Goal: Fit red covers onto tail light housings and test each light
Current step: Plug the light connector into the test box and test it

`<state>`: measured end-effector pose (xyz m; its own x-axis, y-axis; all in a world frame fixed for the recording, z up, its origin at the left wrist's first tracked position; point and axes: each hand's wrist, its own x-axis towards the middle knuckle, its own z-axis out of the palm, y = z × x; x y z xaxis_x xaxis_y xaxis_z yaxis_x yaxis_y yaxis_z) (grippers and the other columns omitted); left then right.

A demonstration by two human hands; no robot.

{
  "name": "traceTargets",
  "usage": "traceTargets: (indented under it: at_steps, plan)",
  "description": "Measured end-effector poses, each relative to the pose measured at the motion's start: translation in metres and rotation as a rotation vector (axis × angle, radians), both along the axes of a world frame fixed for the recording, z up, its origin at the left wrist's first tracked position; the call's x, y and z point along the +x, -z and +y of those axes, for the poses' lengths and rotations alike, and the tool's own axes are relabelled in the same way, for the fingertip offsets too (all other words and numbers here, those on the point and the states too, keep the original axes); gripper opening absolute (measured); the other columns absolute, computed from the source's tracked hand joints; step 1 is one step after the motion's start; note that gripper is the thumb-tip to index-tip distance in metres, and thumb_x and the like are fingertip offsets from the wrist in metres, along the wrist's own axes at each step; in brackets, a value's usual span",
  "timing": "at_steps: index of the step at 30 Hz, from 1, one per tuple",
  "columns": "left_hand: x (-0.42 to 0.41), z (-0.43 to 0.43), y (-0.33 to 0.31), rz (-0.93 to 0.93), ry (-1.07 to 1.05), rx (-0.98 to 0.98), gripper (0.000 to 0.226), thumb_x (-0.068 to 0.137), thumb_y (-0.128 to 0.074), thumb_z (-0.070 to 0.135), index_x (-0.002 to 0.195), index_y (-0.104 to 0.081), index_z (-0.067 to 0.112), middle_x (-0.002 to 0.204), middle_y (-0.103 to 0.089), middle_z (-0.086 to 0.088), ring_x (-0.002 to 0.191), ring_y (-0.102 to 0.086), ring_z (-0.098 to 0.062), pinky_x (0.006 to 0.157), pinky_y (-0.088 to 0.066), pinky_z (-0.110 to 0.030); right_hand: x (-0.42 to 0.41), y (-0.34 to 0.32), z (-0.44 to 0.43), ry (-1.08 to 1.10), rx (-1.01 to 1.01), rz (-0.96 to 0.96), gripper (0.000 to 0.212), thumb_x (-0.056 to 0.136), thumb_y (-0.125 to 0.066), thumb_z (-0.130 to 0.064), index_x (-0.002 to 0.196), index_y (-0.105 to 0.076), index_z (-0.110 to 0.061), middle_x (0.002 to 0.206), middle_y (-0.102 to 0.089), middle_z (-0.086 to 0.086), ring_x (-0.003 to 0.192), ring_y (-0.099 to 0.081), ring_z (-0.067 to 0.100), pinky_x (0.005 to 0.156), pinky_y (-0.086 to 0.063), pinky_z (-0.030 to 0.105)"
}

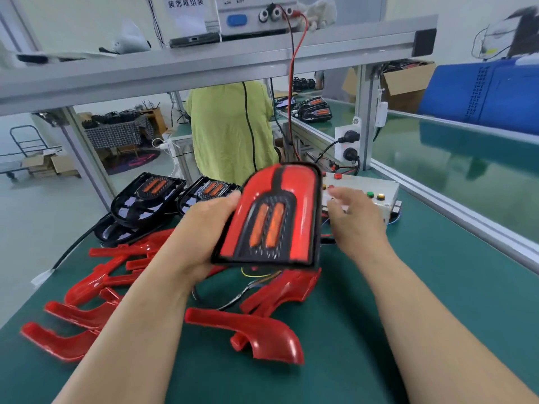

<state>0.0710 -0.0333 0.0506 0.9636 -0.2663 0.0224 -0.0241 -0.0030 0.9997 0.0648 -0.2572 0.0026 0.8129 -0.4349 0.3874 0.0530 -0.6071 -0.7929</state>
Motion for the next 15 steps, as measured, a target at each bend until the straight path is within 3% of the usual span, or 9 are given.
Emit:
traceTargets:
  at_steps: [3, 6, 8, 11, 13, 15]
  plan:
    - [0.011, 0.000, 0.005, 0.005, -0.194, -0.065, 0.026, 0.094, -0.059, 0.033, 0.073, -0.066, 0.019, 0.070, -0.058, -0.008, 0.059, -0.057, -0.019, 0.060, -0.049, -0.028, -0.004, -0.006, 0.005, -0.219, -0.094, 0.315, 0.042, 0.091, -0.044, 0.003, 0.098, -0.072, -0.027, 0.120, -0.068, 0.008, 0.102, -0.064, 0.024, 0.084, -0.048, 0.026]
    - [0.020, 0.004, 0.011, 0.042, -0.331, -0.106, 0.018, 0.091, -0.060, 0.029, 0.076, -0.059, 0.019, 0.069, -0.053, -0.007, 0.062, -0.053, -0.020, 0.063, -0.047, -0.031, -0.006, -0.011, 0.006, -0.359, -0.364, 0.585, 0.044, 0.087, -0.047, 0.004, 0.106, -0.073, -0.026, 0.120, -0.068, 0.002, 0.111, -0.063, 0.023, 0.095, -0.049, 0.028]
    - [0.023, 0.006, 0.014, 0.080, -0.393, -0.123, 0.010, 0.089, -0.061, 0.026, 0.081, -0.059, 0.020, 0.073, -0.052, -0.009, 0.068, -0.051, -0.022, 0.067, -0.046, -0.036, -0.007, -0.009, 0.006, -0.325, -0.410, 0.545, 0.033, 0.087, -0.054, -0.003, 0.098, -0.075, -0.027, 0.107, -0.070, -0.002, 0.108, -0.063, 0.019, 0.094, -0.049, 0.027]
    - [0.027, 0.008, 0.020, 0.154, -0.423, -0.140, 0.014, 0.091, -0.061, 0.024, 0.079, -0.066, 0.020, 0.074, -0.063, -0.007, 0.070, -0.061, -0.022, 0.073, -0.055, -0.043, -0.008, -0.006, -0.004, -0.339, -0.353, 0.475, 0.013, 0.091, -0.063, -0.022, 0.089, -0.076, -0.026, 0.086, -0.064, -0.011, 0.092, -0.062, 0.010, 0.078, -0.043, 0.022]
    - [0.031, 0.010, 0.024, 0.185, -0.436, -0.152, 0.019, 0.092, -0.061, 0.022, 0.075, -0.068, 0.017, 0.066, -0.067, -0.004, 0.060, -0.066, -0.019, 0.060, -0.060, -0.035, -0.008, -0.004, -0.011, -0.406, -0.312, 0.504, 0.014, 0.088, -0.069, -0.035, 0.094, -0.078, -0.025, 0.085, -0.067, -0.015, 0.084, -0.061, 0.003, 0.072, -0.042, 0.020]
    - [0.031, 0.011, 0.025, 0.193, -0.442, -0.172, 0.021, 0.091, -0.063, 0.021, 0.071, -0.067, 0.016, 0.061, -0.065, -0.002, 0.055, -0.065, -0.017, 0.050, -0.055, -0.026, -0.007, -0.003, -0.015, -0.456, -0.303, 0.535, 0.014, 0.082, -0.078, -0.033, 0.094, -0.077, -0.026, 0.088, -0.070, -0.014, 0.083, -0.061, 0.000, 0.072, -0.043, 0.016]
